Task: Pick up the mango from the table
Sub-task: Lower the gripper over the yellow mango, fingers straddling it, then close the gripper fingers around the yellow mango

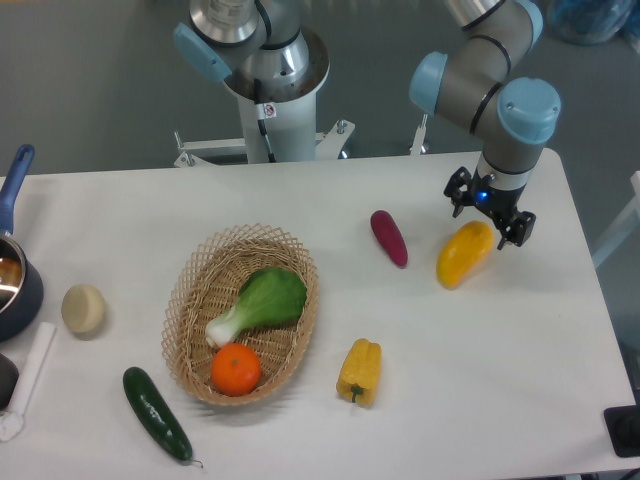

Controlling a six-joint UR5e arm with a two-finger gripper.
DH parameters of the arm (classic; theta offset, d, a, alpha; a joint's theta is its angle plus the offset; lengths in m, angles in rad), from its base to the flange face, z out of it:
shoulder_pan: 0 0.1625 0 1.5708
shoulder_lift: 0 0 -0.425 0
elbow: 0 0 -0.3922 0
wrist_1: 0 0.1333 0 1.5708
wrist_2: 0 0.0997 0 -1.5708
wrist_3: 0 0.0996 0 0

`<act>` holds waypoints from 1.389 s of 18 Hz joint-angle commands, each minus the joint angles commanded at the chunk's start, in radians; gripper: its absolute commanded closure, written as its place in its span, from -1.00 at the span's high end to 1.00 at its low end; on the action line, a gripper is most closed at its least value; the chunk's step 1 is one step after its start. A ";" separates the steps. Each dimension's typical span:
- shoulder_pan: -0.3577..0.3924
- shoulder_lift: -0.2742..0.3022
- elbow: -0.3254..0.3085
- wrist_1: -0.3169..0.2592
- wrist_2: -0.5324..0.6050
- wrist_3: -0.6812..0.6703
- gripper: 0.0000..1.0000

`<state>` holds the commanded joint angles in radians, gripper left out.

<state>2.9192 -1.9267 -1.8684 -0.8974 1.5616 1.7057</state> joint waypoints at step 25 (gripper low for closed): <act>-0.005 -0.031 -0.015 0.005 -0.003 0.014 1.00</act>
<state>2.9146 -1.9574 -1.8837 -0.8928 1.5585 1.7196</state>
